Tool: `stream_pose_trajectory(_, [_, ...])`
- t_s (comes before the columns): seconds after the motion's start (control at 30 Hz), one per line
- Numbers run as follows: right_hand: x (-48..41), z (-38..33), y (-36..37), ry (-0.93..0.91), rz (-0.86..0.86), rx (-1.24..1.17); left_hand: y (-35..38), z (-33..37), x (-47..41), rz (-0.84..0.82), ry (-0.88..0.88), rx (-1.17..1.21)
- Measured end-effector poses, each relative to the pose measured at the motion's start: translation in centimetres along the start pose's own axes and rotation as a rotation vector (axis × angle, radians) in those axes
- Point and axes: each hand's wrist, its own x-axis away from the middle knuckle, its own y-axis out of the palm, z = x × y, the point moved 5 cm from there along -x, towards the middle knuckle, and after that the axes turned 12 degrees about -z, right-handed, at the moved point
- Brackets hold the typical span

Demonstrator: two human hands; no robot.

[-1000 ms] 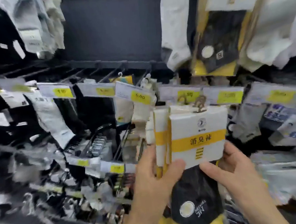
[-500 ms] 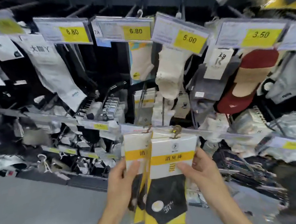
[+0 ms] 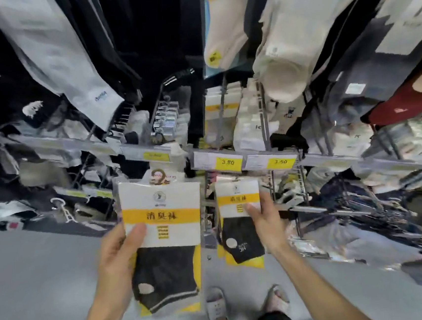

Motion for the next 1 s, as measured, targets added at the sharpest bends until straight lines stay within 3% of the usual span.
stream_pose_trajectory(0.2, [-8.7,-4.4,1.6,-0.118,0.169,0.137,1.6,-2.8,0.6,-0.055,-0.158,-0.039])
stream_pose_trajectory(0.3, [-11.1,-3.8,2.4,0.151,0.018,0.024,2.3,-3.7,0.8,-0.108,-0.208,-0.038])
stream_pose_trajectory(0.43, [-14.5,-6.8,1.6,-0.108,0.114,-0.050,2.7,-4.4,0.9,-0.140,-0.247,-0.032])
stream_pose_trajectory(0.67, [-17.4,-7.9,1.1,-0.153,0.197,0.293,3.1,-3.9,0.0,-0.137,-0.272,-0.017])
stream_pose_trajectory(0.83, [-9.7,-7.0,2.7,-0.167,-0.008,-0.151,4.2,-4.0,-1.3,-0.121,-0.282,-0.048])
stream_pose_trajectory(0.9, [-4.5,-5.4,3.1,-0.085,-0.016,-0.211,4.4,-4.4,-1.8,-0.115,-0.277,-0.076])
stream_pose_trajectory(1.0, [2.0,-4.8,3.9,-0.140,-0.087,-0.294,4.7,-5.0,-2.3,-0.130,-0.232,-0.123])
